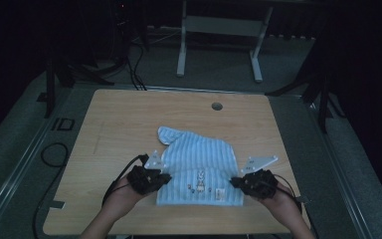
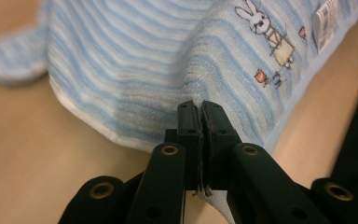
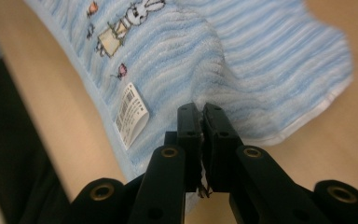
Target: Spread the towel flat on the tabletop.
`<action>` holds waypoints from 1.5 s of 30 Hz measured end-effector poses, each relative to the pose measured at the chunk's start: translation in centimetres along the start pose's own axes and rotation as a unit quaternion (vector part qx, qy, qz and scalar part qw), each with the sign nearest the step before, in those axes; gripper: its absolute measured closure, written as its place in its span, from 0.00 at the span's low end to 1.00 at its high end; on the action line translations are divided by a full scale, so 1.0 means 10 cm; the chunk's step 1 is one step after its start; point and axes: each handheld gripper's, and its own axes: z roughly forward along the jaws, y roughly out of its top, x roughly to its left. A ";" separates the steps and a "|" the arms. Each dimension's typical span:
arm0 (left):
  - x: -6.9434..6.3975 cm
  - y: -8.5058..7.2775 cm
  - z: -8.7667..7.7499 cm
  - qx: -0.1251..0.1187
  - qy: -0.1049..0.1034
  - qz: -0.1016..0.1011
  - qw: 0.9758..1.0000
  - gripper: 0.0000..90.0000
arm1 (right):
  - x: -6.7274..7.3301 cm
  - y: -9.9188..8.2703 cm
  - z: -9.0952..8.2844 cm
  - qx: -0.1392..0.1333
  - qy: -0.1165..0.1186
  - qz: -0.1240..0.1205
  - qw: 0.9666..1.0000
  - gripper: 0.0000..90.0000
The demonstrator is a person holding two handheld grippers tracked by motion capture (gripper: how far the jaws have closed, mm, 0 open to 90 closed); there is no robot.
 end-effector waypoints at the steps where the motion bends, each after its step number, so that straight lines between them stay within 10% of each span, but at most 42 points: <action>1: -0.03 -0.06 0.02 0.006 -0.004 -0.003 1.000 0.95 | 0.05 -0.05 0.03 0.001 0.007 0.004 1.000 0.95; 8: -0.12 -0.37 0.16 0.067 -0.055 0.002 0.996 0.90 | 0.31 -0.29 0.26 0.045 0.049 -0.005 0.998 0.85; 9: -0.12 -0.37 0.16 0.067 -0.055 0.002 0.996 0.75 | 0.31 -0.32 0.28 0.048 0.053 0.002 0.997 0.79; 15: 0.18 -0.22 0.12 0.062 0.028 -0.021 0.997 0.52 | -0.02 -0.24 0.16 0.053 0.003 0.023 0.998 0.69; 22: 0.53 0.03 0.31 0.072 0.060 -0.031 0.995 0.50 | -0.58 -0.07 0.36 0.078 -0.008 0.069 0.995 0.63; 29: 0.80 0.24 0.55 0.086 0.084 -0.049 0.991 0.40 | -0.83 0.10 0.75 0.126 -0.008 0.079 0.989 0.57; 35: 0.91 0.33 0.75 0.088 0.057 -0.057 0.993 0.51 | -0.89 0.22 0.92 0.157 -0.006 0.063 0.986 0.77; 39: 0.93 0.38 0.84 0.083 0.045 -0.064 0.994 0.91 | -0.92 0.29 0.97 0.172 -0.002 0.052 0.984 1.00; 45: 0.85 0.46 0.71 0.059 0.049 -0.050 0.996 0.96 | -0.92 0.38 0.81 0.148 0.005 0.047 0.988 1.00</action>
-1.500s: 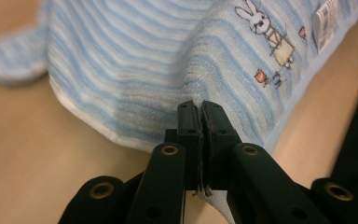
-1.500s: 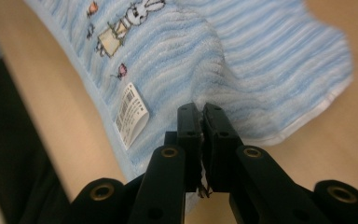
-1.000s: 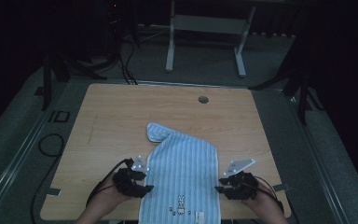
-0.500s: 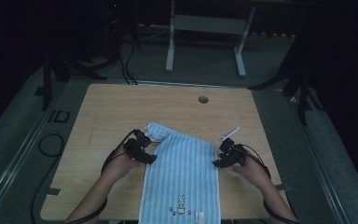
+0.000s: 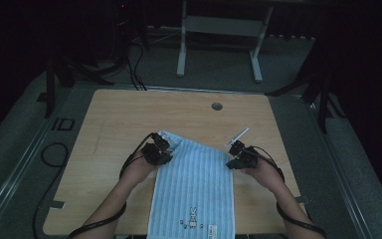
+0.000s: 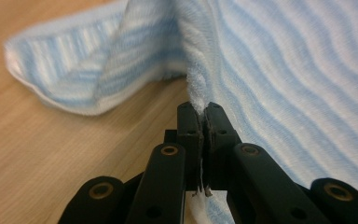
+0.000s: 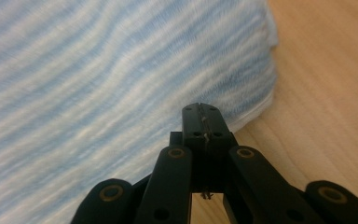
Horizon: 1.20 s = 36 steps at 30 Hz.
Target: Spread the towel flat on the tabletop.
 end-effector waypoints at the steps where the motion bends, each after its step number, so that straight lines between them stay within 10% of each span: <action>1: -0.01 0.00 -0.04 -0.006 0.003 0.002 1.000 0.96 | 0.01 0.00 -0.03 -0.004 -0.002 -0.002 1.000 1.00; 7: -0.04 -0.03 -0.23 -0.020 0.011 0.010 1.000 0.96 | 0.07 -0.04 -0.17 -0.023 0.009 -0.006 1.000 1.00; 8: -0.02 -0.05 -0.24 -0.018 0.011 0.006 1.000 0.96 | 0.05 -0.05 -0.12 -0.012 -0.006 0.009 1.000 0.72; 14: 0.04 -0.10 -0.17 -0.008 0.004 -0.007 1.000 0.95 | 0.03 -0.04 0.14 0.026 -0.016 0.022 0.999 0.57; 19: 0.06 -0.10 -0.13 -0.005 0.001 -0.009 1.000 0.95 | 0.07 0.03 0.26 0.043 -0.025 0.012 0.999 0.65; 22: 0.07 -0.11 -0.10 -0.001 0.001 -0.010 1.000 0.95 | 0.12 0.05 0.28 0.043 -0.015 0.005 0.999 0.91; 27: 0.10 -0.11 -0.11 -0.007 0.003 -0.020 1.000 0.95 | 0.13 0.07 0.23 0.041 -0.014 0.001 0.999 0.96; 33: 0.04 -0.17 -0.48 -0.059 0.007 -0.013 0.998 0.95 | 0.31 0.09 -0.26 -0.021 -0.026 -0.030 0.999 0.97; 36: 0.03 -0.40 -0.74 -0.078 -0.001 -0.013 0.997 0.95 | 0.70 0.01 -0.62 -0.082 -0.019 -0.074 0.994 0.97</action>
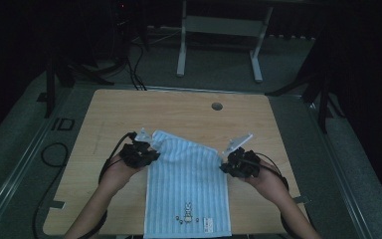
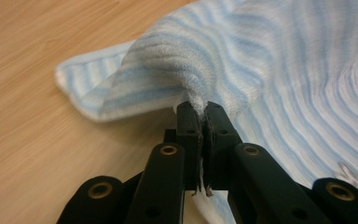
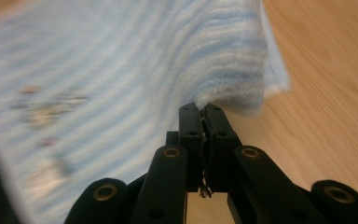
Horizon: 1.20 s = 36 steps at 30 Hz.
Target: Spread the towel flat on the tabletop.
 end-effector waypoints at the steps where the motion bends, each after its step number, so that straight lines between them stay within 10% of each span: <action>1: 0.00 0.00 0.00 0.000 0.000 0.000 1.000 0.95 | 0.14 -0.01 -0.07 -0.012 0.007 -0.016 1.000 0.97; 3: 0.00 -0.11 -0.09 0.002 0.001 -0.001 1.000 0.95 | 0.23 -0.02 -0.10 -0.015 0.013 -0.026 0.999 0.97; 7: 0.01 -0.50 -0.12 0.076 -0.006 0.002 0.997 0.76 | 0.63 -0.16 0.01 -0.010 0.106 -0.060 0.993 0.81; 18: -0.42 -0.59 -0.11 0.061 -0.030 0.049 0.996 0.62 | 0.05 -0.09 0.49 0.022 0.046 0.029 0.998 0.91; 28: -0.26 -0.44 0.45 0.115 -0.043 0.031 0.992 0.62 | 0.16 -0.03 1.00 0.064 0.051 0.018 0.996 0.89; 36: -0.21 -0.16 0.84 0.129 -0.040 0.033 0.990 0.57 | -0.21 -0.11 1.01 0.063 0.029 0.055 0.996 0.91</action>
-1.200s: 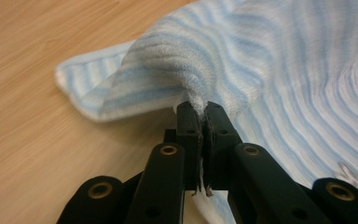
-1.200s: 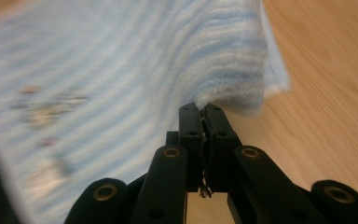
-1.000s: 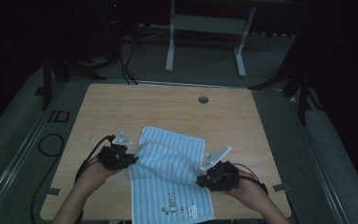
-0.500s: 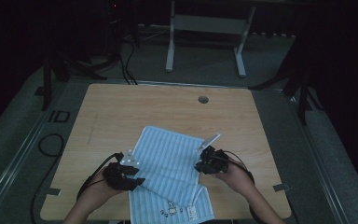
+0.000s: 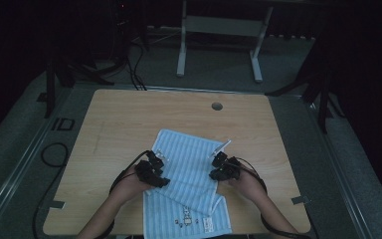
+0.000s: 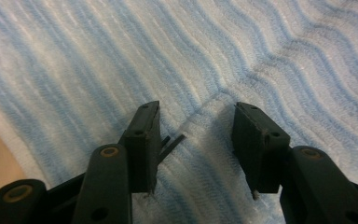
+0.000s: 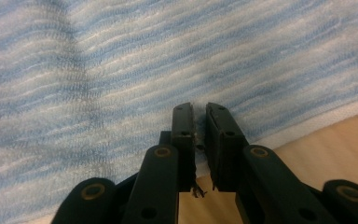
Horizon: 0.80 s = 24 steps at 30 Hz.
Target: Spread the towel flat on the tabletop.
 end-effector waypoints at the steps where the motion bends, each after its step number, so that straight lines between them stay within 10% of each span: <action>1: -0.01 0.05 0.02 0.000 0.001 0.001 1.000 0.57 | -0.05 -0.01 -0.01 0.001 -0.004 0.004 1.000 0.91; 24: 0.17 0.87 0.43 -0.002 0.001 -0.007 1.000 0.57 | -0.95 0.02 -0.09 0.016 -0.047 0.084 0.995 0.90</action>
